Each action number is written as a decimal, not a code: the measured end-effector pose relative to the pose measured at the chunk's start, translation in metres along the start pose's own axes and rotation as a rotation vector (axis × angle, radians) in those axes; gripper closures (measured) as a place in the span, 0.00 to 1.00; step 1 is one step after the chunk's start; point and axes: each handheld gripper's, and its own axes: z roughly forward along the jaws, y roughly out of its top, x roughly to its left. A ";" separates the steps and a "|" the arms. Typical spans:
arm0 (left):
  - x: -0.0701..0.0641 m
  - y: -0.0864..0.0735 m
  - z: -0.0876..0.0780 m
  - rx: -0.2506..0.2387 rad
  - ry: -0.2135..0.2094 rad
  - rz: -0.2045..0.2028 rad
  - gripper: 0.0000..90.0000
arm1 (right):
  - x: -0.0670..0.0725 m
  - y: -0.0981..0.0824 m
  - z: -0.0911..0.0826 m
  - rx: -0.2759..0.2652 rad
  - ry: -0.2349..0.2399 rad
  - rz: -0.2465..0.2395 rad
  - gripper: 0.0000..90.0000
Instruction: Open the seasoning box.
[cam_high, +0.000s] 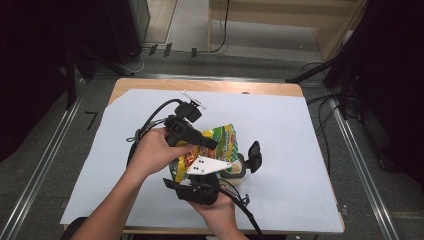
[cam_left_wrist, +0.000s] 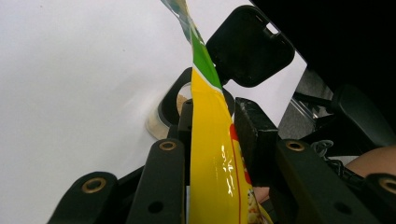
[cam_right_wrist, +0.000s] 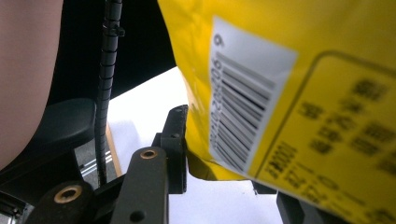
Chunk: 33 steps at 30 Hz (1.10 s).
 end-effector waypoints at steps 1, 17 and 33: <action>0.000 0.000 0.000 0.000 0.000 0.000 0.81 | 0.000 0.000 0.000 0.000 0.000 0.000 0.73; 0.000 0.000 0.000 -0.003 0.004 -0.002 0.82 | 0.000 0.000 0.000 0.004 -0.006 -0.011 0.73; -0.003 -0.001 0.003 0.016 0.015 0.006 0.82 | -0.001 -0.005 0.002 -0.004 -0.004 -0.008 0.73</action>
